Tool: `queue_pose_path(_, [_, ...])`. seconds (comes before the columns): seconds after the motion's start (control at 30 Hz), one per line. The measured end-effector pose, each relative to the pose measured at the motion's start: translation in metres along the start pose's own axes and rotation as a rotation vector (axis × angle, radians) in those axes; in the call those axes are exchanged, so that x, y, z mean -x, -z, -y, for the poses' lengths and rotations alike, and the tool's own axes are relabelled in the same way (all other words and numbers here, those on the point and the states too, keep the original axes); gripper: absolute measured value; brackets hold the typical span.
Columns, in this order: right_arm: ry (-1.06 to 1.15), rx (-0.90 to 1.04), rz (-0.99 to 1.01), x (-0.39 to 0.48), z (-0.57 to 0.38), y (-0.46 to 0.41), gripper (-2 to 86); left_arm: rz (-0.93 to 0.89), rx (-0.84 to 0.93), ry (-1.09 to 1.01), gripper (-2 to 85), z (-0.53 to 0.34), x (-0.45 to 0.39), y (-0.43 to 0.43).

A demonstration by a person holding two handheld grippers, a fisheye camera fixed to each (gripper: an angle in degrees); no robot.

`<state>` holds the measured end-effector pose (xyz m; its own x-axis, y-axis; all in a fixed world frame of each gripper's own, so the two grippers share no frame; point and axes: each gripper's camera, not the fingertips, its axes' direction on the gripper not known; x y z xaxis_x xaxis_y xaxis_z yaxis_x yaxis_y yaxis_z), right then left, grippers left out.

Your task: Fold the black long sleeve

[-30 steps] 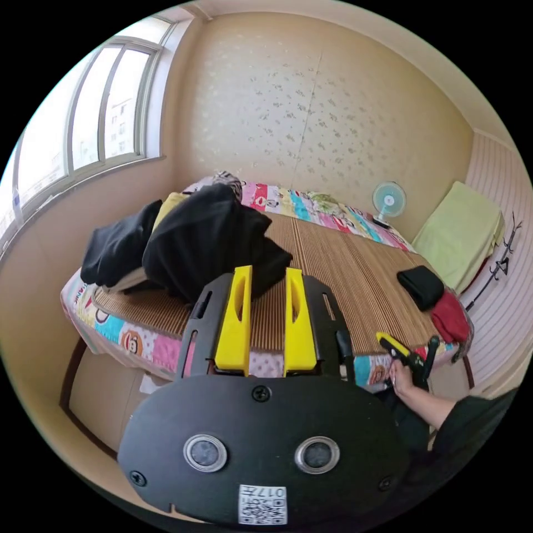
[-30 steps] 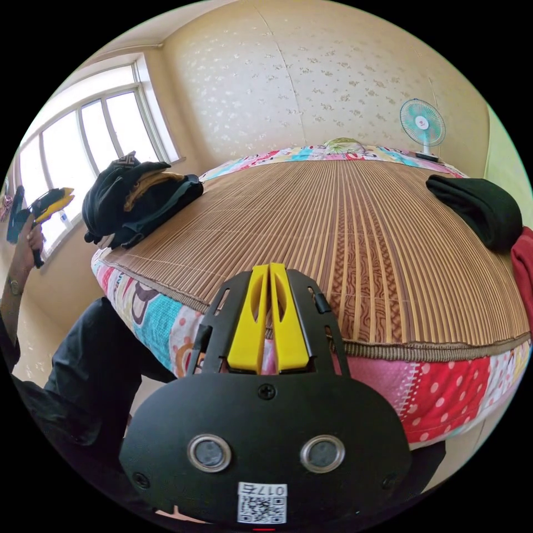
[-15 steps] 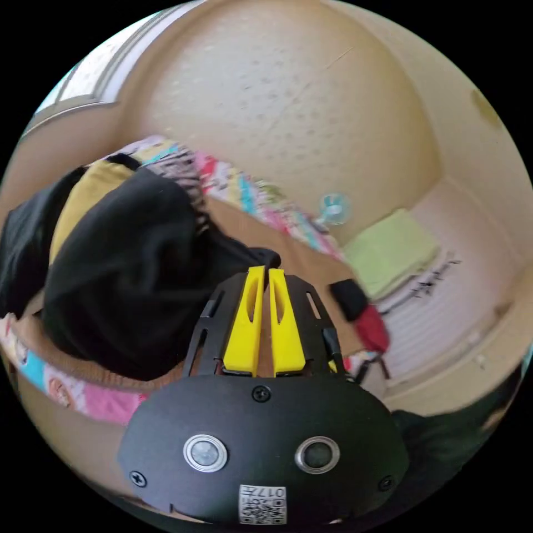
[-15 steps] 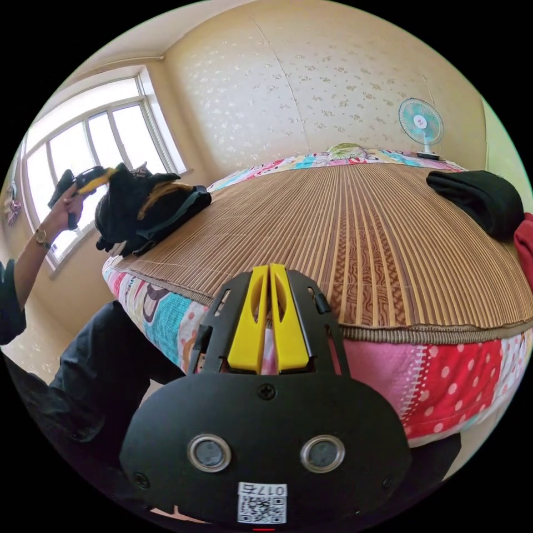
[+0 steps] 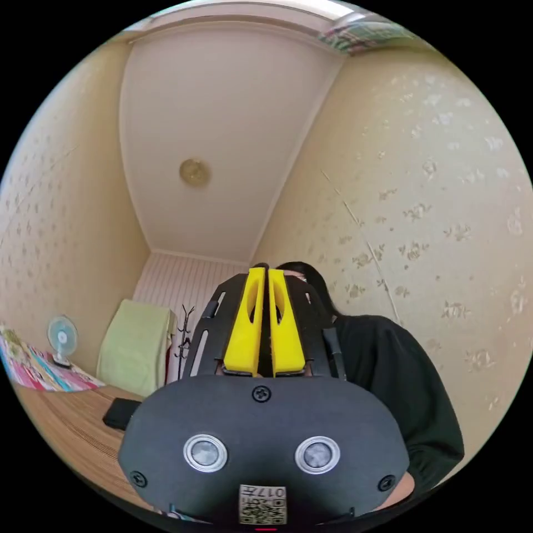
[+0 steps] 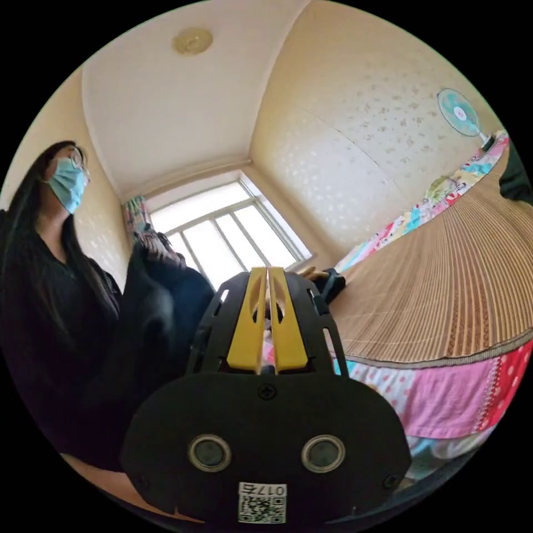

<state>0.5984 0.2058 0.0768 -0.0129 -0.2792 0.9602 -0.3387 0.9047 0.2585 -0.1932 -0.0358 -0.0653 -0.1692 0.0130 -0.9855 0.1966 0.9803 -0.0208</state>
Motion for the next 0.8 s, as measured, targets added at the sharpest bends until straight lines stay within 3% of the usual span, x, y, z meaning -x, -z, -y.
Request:
queue_pose_path(0.17, [-0.116,-0.032,0.170,0.007,0.005,0.045,9.6,-0.163,-0.116,0.228,-0.9,-0.036,0.061,-0.005])
queue_pose_path(0.27, [-0.020,-0.015,0.227,0.034,0.002,0.058,12.0,-0.158,-0.119,0.334,-1.0,-0.049,0.087,-0.006])
queue_pose_path(0.53, [0.118,0.111,0.046,0.074,-0.016,0.035,13.2,-0.332,-0.058,0.361,-0.9,-0.049,0.096,-0.024])
queue_pose_path(0.8, [0.101,0.148,0.098,0.091,-0.018,-0.007,13.6,-0.451,0.013,0.413,-0.9,-0.052,0.099,-0.039])
